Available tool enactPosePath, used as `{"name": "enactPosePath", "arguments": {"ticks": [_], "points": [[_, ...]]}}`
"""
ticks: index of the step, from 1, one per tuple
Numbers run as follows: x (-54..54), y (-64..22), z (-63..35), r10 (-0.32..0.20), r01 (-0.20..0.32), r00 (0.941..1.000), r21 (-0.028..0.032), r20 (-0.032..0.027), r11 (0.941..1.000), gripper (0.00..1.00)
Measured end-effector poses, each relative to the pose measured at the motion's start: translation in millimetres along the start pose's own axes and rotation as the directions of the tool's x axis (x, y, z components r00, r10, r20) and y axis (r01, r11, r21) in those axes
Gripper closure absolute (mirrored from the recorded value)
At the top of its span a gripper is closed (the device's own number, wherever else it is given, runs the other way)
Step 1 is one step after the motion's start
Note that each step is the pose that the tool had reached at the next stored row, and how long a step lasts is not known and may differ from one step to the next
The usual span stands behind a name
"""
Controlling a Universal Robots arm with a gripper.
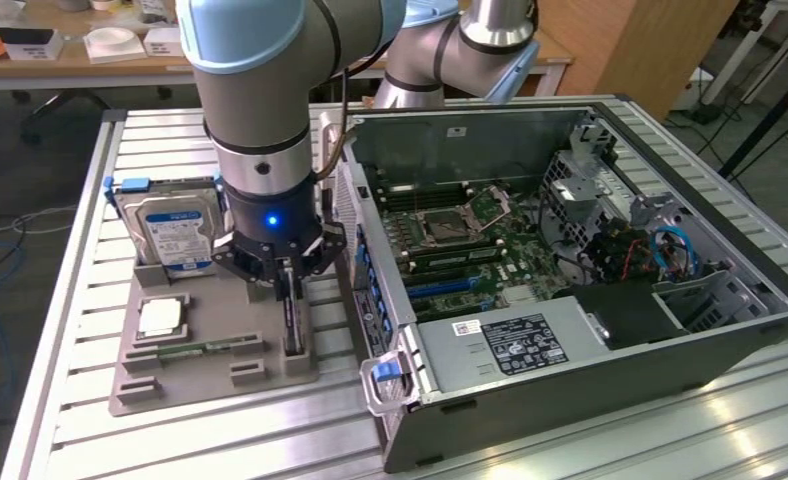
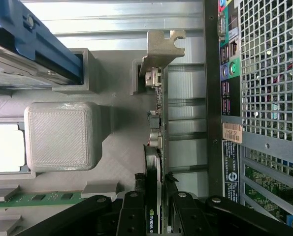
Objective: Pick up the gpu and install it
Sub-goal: 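Pick up the gpu and move the gpu toward the slot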
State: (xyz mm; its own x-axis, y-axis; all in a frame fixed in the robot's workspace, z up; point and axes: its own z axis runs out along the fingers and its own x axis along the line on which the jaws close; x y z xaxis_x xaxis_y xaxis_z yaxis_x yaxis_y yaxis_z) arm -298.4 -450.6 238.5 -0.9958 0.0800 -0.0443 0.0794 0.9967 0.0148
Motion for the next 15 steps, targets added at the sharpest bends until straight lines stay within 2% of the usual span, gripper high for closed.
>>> {"name": "enactPosePath", "arguments": {"ticks": [3,5,15], "points": [[-0.1,0.1,-0.6,0.000,0.000,1.0000,-0.0004,0.0005,1.0000,0.74],[-0.2,0.1,-4.7,0.000,0.000,1.0000,-0.0002,0.0002,1.0000,0.74],[-1.9,0.7,-47.6,0.000,0.000,1.0000,0.0000,-0.0001,1.0000,0.74]]}}
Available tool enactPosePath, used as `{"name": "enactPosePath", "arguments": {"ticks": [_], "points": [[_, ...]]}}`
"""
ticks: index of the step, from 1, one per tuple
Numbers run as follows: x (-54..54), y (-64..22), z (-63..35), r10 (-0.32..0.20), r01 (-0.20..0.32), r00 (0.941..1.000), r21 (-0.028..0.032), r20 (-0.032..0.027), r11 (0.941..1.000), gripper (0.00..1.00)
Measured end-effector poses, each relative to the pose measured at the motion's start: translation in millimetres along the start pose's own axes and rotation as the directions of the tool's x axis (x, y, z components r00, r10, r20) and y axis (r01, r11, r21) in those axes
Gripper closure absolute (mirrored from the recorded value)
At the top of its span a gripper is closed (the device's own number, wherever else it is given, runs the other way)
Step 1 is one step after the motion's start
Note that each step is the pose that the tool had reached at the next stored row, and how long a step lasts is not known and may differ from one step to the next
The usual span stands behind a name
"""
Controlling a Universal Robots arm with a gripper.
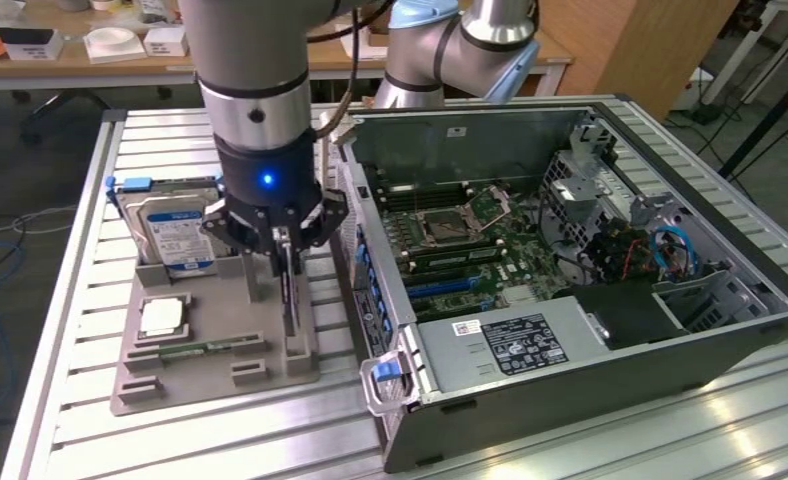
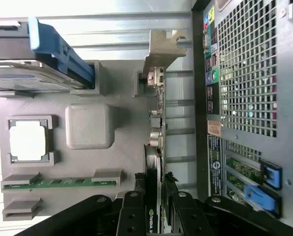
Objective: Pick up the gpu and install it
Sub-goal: 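Pick up the gpu and move the gpu toward the slot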
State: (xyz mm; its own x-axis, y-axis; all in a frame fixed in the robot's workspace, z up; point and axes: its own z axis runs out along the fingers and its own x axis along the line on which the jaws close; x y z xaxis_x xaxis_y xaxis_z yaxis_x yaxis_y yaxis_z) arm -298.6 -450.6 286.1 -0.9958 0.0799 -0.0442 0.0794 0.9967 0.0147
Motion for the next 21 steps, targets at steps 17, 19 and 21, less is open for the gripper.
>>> {"name": "enactPosePath", "arguments": {"ticks": [17,19,21], "points": [[-3.4,1.1,-77.2,0.000,0.000,1.0000,0.0000,0.0000,1.0000,0.74],[-3.8,1.3,-86.1,0.000,0.000,1.0000,-0.0001,0.0001,1.0000,0.74],[-4.2,1.4,-95.5,0.000,0.000,1.0000,0.0000,0.0000,1.0000,0.74]]}}
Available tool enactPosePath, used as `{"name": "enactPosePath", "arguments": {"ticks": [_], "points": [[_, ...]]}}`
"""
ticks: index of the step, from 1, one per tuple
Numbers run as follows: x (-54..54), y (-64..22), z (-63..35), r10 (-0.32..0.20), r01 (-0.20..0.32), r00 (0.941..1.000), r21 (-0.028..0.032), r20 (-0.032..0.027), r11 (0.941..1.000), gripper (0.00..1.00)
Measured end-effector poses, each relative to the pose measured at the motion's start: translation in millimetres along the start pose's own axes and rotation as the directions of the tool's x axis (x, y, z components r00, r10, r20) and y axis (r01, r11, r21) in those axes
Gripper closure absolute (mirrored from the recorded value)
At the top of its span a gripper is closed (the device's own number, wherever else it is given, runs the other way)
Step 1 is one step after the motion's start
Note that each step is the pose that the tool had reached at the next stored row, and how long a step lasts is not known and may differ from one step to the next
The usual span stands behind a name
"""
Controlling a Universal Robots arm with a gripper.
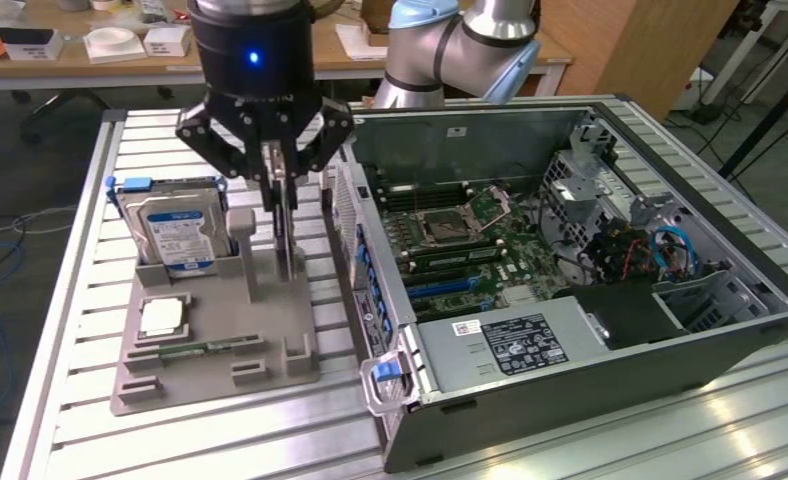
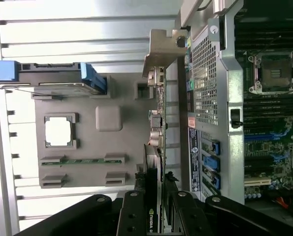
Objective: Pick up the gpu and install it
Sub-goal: 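Pick up the gpu and move the gpu toward the slot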
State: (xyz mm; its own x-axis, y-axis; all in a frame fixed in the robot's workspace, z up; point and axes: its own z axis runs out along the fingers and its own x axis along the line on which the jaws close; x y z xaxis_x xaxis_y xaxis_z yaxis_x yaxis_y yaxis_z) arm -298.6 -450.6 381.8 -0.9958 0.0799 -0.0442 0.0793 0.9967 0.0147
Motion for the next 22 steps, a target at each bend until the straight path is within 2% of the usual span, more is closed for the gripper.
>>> {"name": "enactPosePath", "arguments": {"ticks": [3,17,22], "points": [[-0.5,0.2,-10.9,0.000,0.000,1.0000,0.0001,-0.0002,1.0000,0.74],[-0.5,0.2,-11.8,0.000,0.000,1.0000,0.0000,0.0000,1.0000,0.74],[-1.1,0.4,-25.0,0.001,-0.001,1.0000,0.0000,0.0001,1.0000,0.74]]}}
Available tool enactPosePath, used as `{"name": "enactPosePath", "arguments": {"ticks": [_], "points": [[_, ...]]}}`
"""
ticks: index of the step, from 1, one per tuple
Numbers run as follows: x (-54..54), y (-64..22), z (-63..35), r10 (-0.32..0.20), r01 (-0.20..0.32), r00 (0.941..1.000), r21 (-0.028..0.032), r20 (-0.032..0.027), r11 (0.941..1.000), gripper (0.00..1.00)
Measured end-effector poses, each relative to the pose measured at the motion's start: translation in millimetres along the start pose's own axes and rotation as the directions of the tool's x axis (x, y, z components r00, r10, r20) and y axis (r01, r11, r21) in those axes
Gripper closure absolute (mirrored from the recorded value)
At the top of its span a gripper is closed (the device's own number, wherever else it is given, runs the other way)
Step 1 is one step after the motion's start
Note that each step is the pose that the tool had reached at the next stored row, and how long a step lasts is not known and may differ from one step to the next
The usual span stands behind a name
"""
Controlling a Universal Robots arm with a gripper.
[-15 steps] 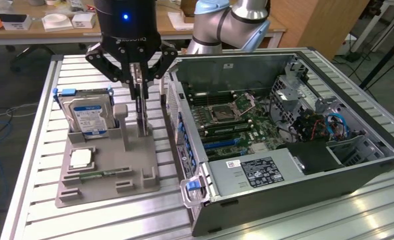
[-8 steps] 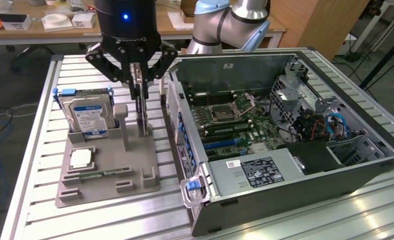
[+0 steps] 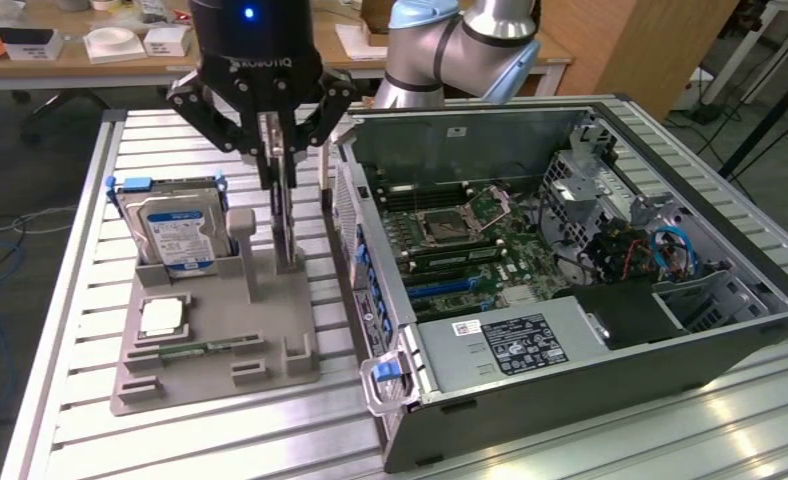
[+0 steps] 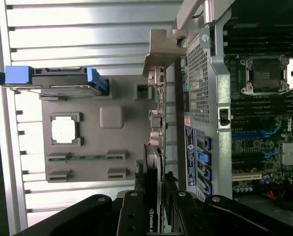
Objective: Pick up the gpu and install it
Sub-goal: 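Pick up the gpu and move the gpu toward the slot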
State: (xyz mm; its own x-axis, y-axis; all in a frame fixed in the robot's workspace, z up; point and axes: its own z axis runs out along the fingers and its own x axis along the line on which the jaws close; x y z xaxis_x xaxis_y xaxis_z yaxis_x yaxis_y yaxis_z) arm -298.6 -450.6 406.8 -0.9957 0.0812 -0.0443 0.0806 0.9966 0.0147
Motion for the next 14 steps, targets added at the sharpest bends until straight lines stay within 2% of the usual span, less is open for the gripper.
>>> {"name": "enactPosePath", "arguments": {"ticks": [11,14], "points": [[-1.9,0.7,-42.8,0.000,0.000,1.0000,0.0000,0.0000,1.0000,0.74],[-2.0,0.7,-45.2,0.000,0.000,1.0000,-0.0002,0.0001,1.0000,0.74]]}}
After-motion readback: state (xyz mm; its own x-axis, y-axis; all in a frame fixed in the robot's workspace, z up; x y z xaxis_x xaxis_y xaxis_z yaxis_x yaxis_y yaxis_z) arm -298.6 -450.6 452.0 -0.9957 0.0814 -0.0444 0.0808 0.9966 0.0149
